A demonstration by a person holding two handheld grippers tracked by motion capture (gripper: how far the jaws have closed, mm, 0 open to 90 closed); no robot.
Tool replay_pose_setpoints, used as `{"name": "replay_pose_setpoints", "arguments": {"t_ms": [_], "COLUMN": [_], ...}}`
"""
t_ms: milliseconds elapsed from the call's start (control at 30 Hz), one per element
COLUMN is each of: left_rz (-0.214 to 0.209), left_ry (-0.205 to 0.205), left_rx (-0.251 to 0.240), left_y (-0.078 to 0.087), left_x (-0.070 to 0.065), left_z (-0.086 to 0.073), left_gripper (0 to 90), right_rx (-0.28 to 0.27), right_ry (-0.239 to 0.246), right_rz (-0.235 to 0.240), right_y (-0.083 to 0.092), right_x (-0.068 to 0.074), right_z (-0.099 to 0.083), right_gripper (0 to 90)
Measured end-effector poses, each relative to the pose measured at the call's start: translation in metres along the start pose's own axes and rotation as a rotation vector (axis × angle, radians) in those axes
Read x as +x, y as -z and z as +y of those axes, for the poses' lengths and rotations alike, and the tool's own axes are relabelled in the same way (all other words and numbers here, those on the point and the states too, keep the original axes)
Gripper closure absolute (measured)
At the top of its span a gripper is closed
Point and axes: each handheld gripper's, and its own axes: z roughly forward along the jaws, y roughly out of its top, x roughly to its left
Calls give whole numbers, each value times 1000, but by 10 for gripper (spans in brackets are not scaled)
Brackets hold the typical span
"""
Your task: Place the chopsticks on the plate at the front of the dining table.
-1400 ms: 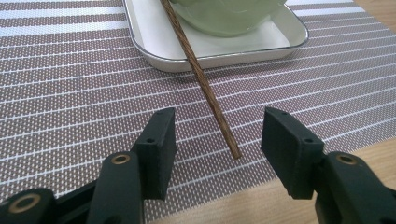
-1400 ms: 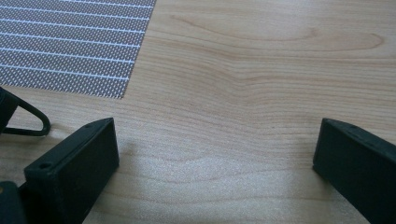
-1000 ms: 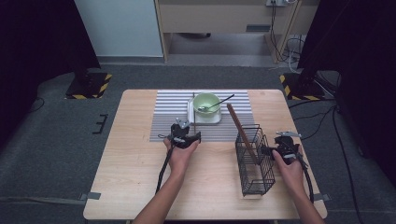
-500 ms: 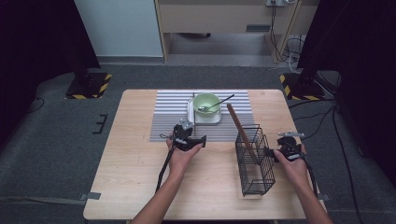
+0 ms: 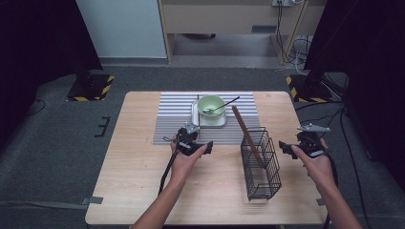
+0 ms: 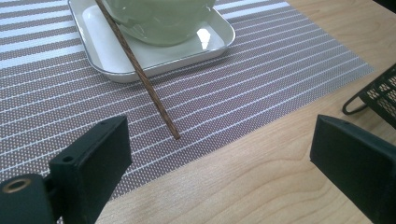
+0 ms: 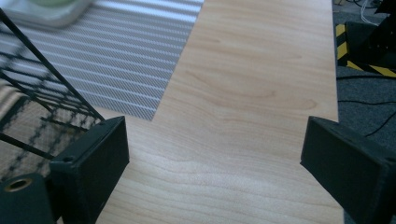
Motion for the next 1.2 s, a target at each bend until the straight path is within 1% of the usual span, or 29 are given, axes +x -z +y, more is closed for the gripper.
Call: {"name": "replay_pose_setpoints", "arguments": {"t_ms": [33, 167, 367, 467, 700, 800, 933, 1067, 1133, 1200], "left_rz": [-7, -7, -13, -15, -15, -18, -22, -18, -10, -12], "left_ry": [0, -18, -39, -42, -42, -59, -58, -64, -73, -83], "left_rx": [0, 3, -4, -10, -27, -23, -29, -28, -24, -18], "left_y": [1, 4, 10, 13, 21, 24, 28, 31, 32, 31], "left_x": [1, 2, 2, 3, 8, 9, 10, 12, 13, 13], "left_z": [0, 0, 1, 1, 2, 2, 1, 0, -2, -4], "left_gripper": [54, 55, 56, 54, 43, 43, 43, 43, 43, 43], "right_rx": [-3, -26, -54, -68, -84, -97, -114, -120, -122, -128], "right_ry": [-1, 25, 63, 79, 113, 126, 143, 159, 167, 170], "right_rz": [4, 18, 54, 67, 103, 122, 150, 179, 191, 207], "right_y": [3, 19, 36, 43, 50, 53, 55, 55, 54, 53], "right_x": [0, 1, 10, 15, 30, 38, 49, 59, 64, 68], "right_z": [3, 19, 46, 58, 82, 91, 103, 109, 111, 112], "right_gripper": [89, 125, 166, 181, 252, 291, 346, 397, 423, 449]}}
